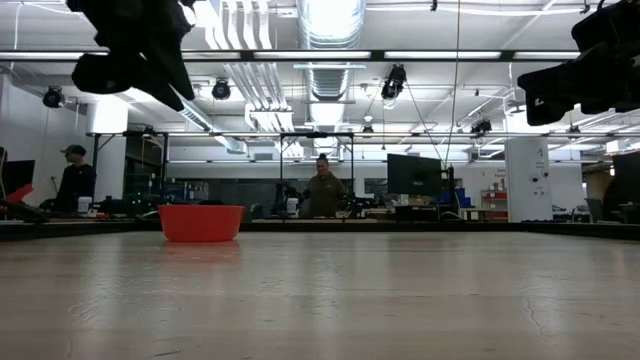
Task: Nest bowls inside each other
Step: Stack the red bowl on top of the green bowl
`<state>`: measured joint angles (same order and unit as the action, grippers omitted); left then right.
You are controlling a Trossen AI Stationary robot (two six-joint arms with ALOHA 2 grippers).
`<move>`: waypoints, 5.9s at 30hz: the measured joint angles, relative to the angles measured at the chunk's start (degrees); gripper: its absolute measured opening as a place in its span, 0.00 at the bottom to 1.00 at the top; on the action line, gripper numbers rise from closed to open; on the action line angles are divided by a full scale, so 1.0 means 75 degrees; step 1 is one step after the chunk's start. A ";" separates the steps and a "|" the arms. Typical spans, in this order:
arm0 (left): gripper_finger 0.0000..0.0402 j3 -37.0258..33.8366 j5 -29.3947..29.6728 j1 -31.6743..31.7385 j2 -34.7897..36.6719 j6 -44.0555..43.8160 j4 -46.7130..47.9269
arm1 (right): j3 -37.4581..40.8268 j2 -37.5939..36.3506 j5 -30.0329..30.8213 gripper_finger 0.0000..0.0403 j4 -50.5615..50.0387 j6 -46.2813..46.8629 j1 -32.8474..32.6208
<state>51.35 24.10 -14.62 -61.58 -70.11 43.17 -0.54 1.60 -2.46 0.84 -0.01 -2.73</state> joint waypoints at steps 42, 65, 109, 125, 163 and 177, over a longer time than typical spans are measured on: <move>0.26 0.0006 -0.1109 0.2851 -0.1425 -0.1638 -0.0513 | -0.0001 -0.0002 -0.0003 0.02 0.0000 0.0000 -0.0002; 0.26 0.0009 -0.1676 0.3453 -0.1384 0.0109 -0.0389 | -0.0001 -0.0002 -0.0001 0.02 0.0000 0.0000 0.0000; 0.26 0.0081 -0.4182 0.4123 -0.2571 0.3362 -0.1412 | 0.0000 -0.0002 -0.0001 0.02 0.0001 0.0000 0.0000; 0.26 0.0764 -0.4346 0.4170 -0.3395 0.3895 -0.0828 | 0.0001 -0.0002 0.0000 0.02 0.0000 0.0000 0.0001; 0.26 0.0749 -0.4205 0.4242 -0.3864 0.4095 -0.0494 | 0.0001 -0.0002 0.0000 0.02 0.0000 0.0000 0.0000; 0.26 0.0413 -0.4289 0.4242 -0.3864 0.4101 -0.0756 | 0.0001 -0.0002 -0.0001 0.02 0.0000 0.0000 -0.0001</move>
<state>54.45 -8.07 17.19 -90.56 -39.34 37.49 -0.54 1.58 -2.47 0.84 -0.01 -2.73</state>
